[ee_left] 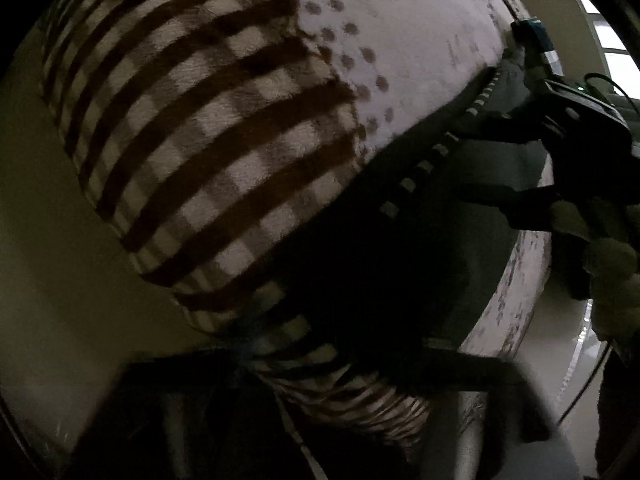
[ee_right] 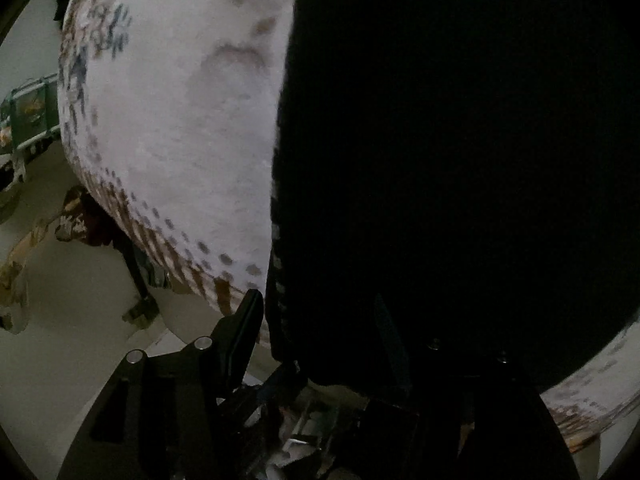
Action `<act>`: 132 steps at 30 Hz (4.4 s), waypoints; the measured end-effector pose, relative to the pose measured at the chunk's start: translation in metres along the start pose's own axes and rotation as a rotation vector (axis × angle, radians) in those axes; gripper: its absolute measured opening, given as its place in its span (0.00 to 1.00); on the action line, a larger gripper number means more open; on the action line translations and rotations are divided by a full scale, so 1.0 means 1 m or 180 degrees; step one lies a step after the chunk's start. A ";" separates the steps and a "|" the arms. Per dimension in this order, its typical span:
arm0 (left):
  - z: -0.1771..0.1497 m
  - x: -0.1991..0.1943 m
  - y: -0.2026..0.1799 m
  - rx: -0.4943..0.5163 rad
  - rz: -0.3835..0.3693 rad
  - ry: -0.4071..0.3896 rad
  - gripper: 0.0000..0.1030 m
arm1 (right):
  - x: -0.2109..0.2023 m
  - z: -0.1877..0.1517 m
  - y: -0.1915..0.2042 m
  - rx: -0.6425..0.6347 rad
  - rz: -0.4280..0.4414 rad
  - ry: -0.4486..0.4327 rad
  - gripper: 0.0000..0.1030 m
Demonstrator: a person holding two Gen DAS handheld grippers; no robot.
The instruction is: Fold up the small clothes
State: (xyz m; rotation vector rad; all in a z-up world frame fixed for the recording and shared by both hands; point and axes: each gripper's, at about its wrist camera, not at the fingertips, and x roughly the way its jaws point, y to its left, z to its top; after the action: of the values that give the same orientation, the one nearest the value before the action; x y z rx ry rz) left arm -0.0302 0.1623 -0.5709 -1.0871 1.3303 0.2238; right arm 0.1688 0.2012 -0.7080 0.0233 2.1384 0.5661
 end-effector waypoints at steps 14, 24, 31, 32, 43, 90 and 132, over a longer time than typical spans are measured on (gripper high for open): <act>-0.002 0.014 -0.034 0.0312 0.0235 -0.0230 0.05 | -0.035 0.018 -0.019 0.0245 0.0292 -0.0133 0.66; -0.007 -0.031 -0.042 0.0468 0.0348 -0.0526 0.04 | -0.030 0.040 -0.004 0.0225 -0.0003 -0.0447 0.05; 0.000 -0.040 -0.038 0.0410 0.0366 -0.0621 0.04 | -0.045 0.028 0.018 0.0165 0.0018 -0.0643 0.04; 0.002 -0.038 -0.036 0.0371 0.0355 -0.0625 0.04 | -0.047 0.028 0.022 0.0113 -0.0018 -0.0665 0.04; 0.020 -0.025 -0.019 0.0239 0.0424 -0.0193 0.24 | -0.025 0.044 0.017 0.0126 0.0265 -0.0367 0.30; 0.390 0.183 -0.424 0.2553 -0.0461 0.0318 0.04 | -0.341 0.269 -0.313 0.1712 0.0824 -0.2610 0.03; 0.069 0.043 -0.082 0.1494 0.0059 0.1036 0.09 | 0.036 -0.058 -0.147 0.1384 0.1491 -0.0843 0.11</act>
State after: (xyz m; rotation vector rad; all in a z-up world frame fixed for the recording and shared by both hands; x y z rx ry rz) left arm 0.0849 0.1517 -0.5756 -0.7288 1.5811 -0.2555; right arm 0.1300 0.0552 -0.7665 0.8114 1.9559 0.3239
